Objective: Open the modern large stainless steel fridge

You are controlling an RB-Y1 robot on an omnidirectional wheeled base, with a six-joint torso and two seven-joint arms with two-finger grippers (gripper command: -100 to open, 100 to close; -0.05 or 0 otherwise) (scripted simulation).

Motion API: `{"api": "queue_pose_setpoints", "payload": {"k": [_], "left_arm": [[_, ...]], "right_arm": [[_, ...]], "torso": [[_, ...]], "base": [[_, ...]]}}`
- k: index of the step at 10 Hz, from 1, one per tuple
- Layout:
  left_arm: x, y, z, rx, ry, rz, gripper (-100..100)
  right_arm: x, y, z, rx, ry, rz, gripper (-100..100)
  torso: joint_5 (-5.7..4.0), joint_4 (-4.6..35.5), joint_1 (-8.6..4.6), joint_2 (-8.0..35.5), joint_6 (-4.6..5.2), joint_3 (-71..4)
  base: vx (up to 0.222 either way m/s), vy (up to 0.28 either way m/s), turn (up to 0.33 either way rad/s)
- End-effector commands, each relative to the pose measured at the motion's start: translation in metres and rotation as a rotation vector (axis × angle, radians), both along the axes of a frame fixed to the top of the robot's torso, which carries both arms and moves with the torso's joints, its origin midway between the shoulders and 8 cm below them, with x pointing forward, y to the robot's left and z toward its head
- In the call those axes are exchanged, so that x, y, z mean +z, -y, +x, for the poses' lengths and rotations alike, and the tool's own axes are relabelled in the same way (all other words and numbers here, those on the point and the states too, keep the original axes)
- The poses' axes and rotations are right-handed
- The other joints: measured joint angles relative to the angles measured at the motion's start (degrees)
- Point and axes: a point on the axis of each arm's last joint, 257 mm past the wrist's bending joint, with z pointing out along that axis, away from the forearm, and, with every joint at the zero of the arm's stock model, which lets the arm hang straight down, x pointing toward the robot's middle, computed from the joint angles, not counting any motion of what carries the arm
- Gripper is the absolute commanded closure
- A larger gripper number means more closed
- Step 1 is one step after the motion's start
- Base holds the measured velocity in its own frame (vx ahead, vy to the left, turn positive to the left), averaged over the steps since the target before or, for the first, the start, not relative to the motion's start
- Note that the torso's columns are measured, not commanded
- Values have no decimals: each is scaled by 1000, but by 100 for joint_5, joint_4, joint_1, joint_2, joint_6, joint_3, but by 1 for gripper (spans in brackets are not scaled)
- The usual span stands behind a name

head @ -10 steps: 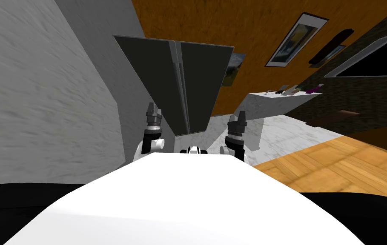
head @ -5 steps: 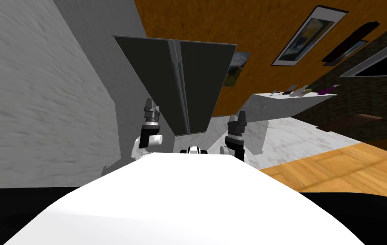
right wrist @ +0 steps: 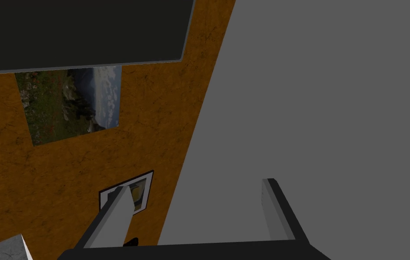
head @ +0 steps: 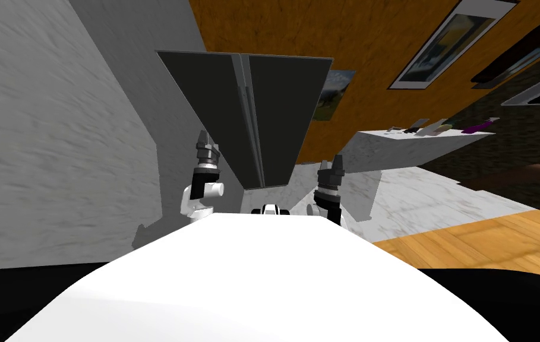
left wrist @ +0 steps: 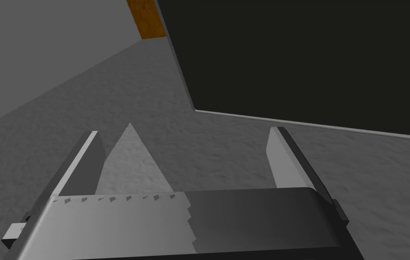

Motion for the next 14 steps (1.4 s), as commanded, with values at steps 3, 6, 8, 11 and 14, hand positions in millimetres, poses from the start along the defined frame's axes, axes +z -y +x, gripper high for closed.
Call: {"api": "queue_pose_setpoints", "payload": {"k": [3,6,8,11,14], "left_arm": [[26,-24,14,40,-1,-37,-100],[39,-37,22,61,-12,-72,-100],[50,-49,25,79,-10,-99,-100],[62,-62,30,97,-18,-142,-100],[74,-75,35,110,-26,-191,-100]], "right_arm": [[0,0,0,0,0,0,0],[0,0,0,0,0,0,0],[0,0,0,0,0,0,0],[0,0,0,0,0,0,0],[0,0,0,0,0,0,0]], "torso": [[-6,-1,-18,-4,0,-3],[-7,-3,-24,-13,-2,-8],[-1,-1,-3,-1,0,-1],[-3,0,-10,1,0,1],[-4,-1,-15,-4,0,-2]], "base": [[28,-59,63],[46,-84,95],[32,-52,44],[27,-52,66],[25,-57,55]]}}
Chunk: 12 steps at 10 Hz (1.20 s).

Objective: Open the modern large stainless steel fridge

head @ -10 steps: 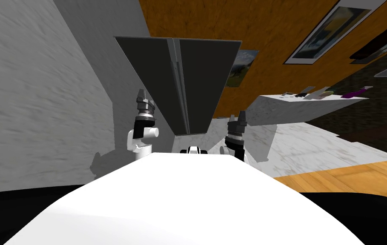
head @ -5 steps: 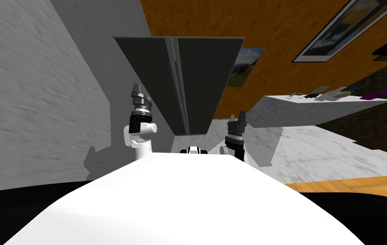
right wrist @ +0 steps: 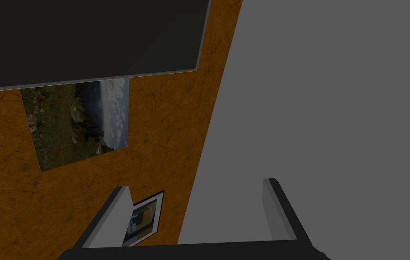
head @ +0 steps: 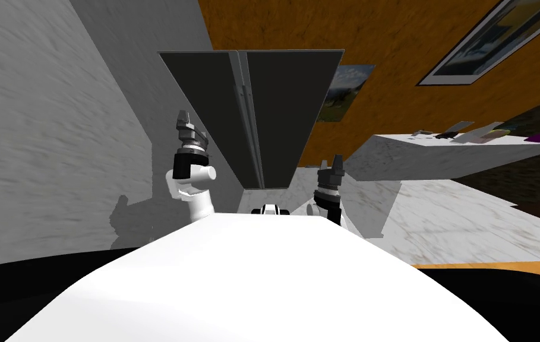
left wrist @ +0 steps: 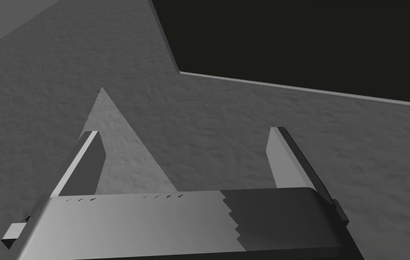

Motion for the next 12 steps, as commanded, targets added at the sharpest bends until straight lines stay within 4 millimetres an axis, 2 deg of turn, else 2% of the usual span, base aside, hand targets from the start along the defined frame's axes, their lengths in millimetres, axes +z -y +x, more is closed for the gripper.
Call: {"api": "queue_pose_setpoints", "payload": {"k": [1,2,3,5,6,8,9,11,12], "left_arm": [[12,-13,4,13,-4,-50,-100],[10,-13,5,15,-11,-53,-100],[22,-24,4,23,4,-89,-100],[21,-25,8,24,-16,-106,-100],[33,-34,7,28,1,-145,-100],[30,-35,12,28,-22,-163,-100],[41,-43,11,28,-6,-205,-100],[39,-43,15,27,-29,-223,-100],[49,-51,13,23,-10,-264,-100]], "right_arm": [[0,0,0,0,0,0,0],[0,0,0,0,0,0,0],[0,0,0,0,0,0,0],[0,0,0,0,0,0,0],[0,0,0,0,0,0,0],[0,0,0,0,0,0,0],[0,0,0,0,0,0,0],[0,0,0,0,0,0,0],[0,0,0,0,0,0,0]], "torso": [[-2,1,-8,-3,-3,-1],[-3,-1,-9,-7,0,-4],[1,0,3,-2,0,-1],[-2,-1,-5,-3,1,-2],[1,1,3,3,0,2],[-2,-1,-8,-4,0,-3],[1,1,2,4,0,2],[-2,0,-6,-4,0,-2],[1,-1,3,-2,0,-1]], "base": [[40,-74,83],[24,-40,9],[43,-65,118],[24,-51,28],[45,-61,94],[23,-54,30],[21,-61,101],[25,-50,25],[37,-65,86]]}}
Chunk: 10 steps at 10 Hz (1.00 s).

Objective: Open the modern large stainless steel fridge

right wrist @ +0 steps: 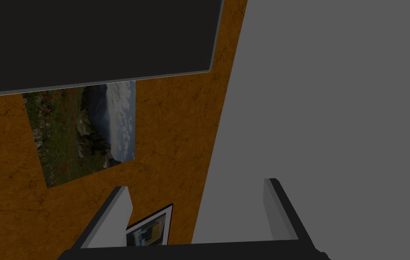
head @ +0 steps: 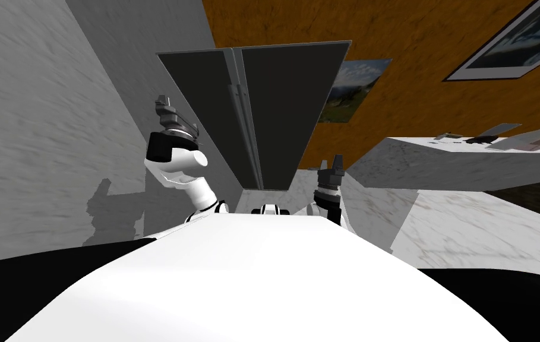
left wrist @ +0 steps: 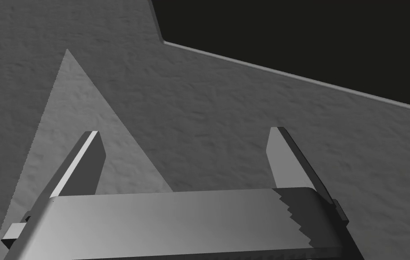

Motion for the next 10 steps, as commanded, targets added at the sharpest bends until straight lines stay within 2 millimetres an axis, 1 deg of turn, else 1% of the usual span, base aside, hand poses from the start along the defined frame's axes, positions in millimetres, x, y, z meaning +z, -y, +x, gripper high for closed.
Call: {"api": "queue_pose_setpoints", "payload": {"k": [1,2,3,4,5,6,7,8,9,10], "left_arm": [[11,-7,2,-7,2,-61,-100],[6,-8,4,-7,-18,-71,-100],[16,-14,4,-13,0,-114,-100],[17,-12,6,-19,-8,-125,-100],[13,-13,8,-19,-25,-134,-100],[21,-17,8,-30,-10,-179,-100],[23,-15,9,-37,-17,-189,-100],[18,-16,11,-36,-34,-197,-100],[25,-18,12,-52,-20,-243,-100],[26,-16,13,-59,-30,-253,-100]], "right_arm": [[0,0,0,0,0,0,0],[0,0,0,0,0,0,0],[0,0,0,0,0,0,0],[0,0,0,0,0,0,0],[0,0,0,0,0,0,0],[0,0,0,0,0,0,0],[0,0,0,0,0,0,0],[0,0,0,0,0,0,0],[0,0,0,0,0,0,0],[0,0,0,0,0,0,0]], "torso": [[-2,0,-10,-4,-3,-2],[-3,-1,-8,-4,0,-3],[1,1,3,2,0,1],[-2,1,-9,-2,-2,-1],[-3,0,-10,-1,0,0],[0,2,0,5,-1,4],[-1,1,-7,0,-3,1],[-3,0,-10,-1,0,-1],[-1,1,-4,2,0,1],[-2,1,-8,-2,-2,-1]], "base": [[39,-59,67],[22,-22,-12],[40,-53,65],[37,-55,48],[16,-24,-1],[33,-44,78],[34,-49,40],[18,-30,-12],[34,-46,54],[39,-54,38]]}}
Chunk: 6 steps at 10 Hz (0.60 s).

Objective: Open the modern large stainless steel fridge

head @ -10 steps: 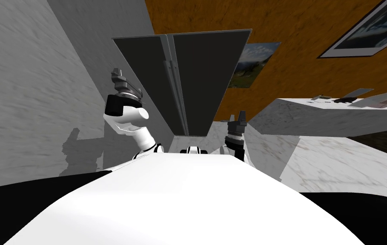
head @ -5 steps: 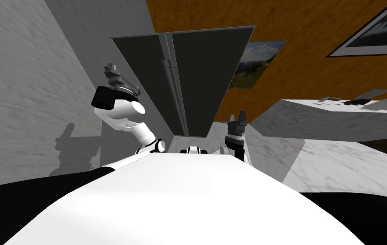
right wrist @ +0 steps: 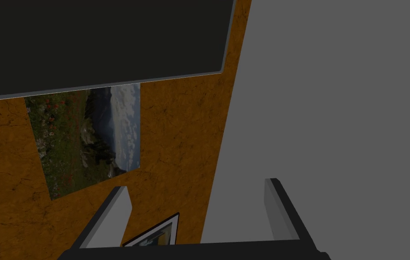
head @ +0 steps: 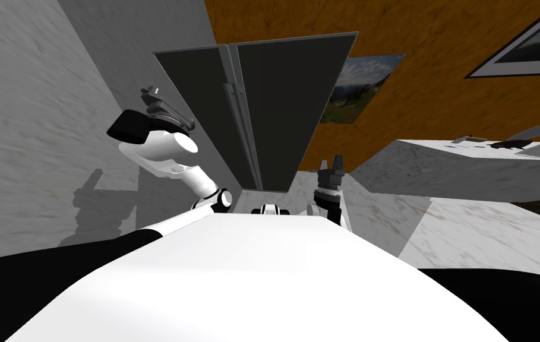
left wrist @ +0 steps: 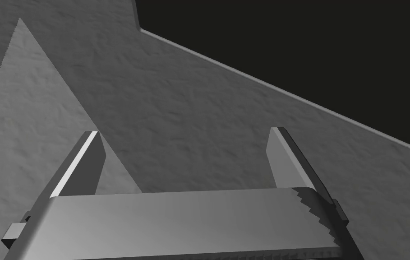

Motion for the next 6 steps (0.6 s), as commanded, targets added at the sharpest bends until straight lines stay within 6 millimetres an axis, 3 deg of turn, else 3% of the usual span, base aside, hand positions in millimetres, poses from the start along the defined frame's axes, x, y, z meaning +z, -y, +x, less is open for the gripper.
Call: {"api": "queue_pose_setpoints", "payload": {"k": [1,6], "left_arm": [[0,1,4,-17,-21,-42,-100],[9,6,11,-76,-37,-159,-100]], "right_arm": [[0,0,0,0,0,0,0],[0,0,0,0,0,0,0]], "torso": [[-1,-1,-2,-1,2,-1],[0,0,0,-1,1,0]], "base": [[20,-31,-1],[30,-38,27]]}}
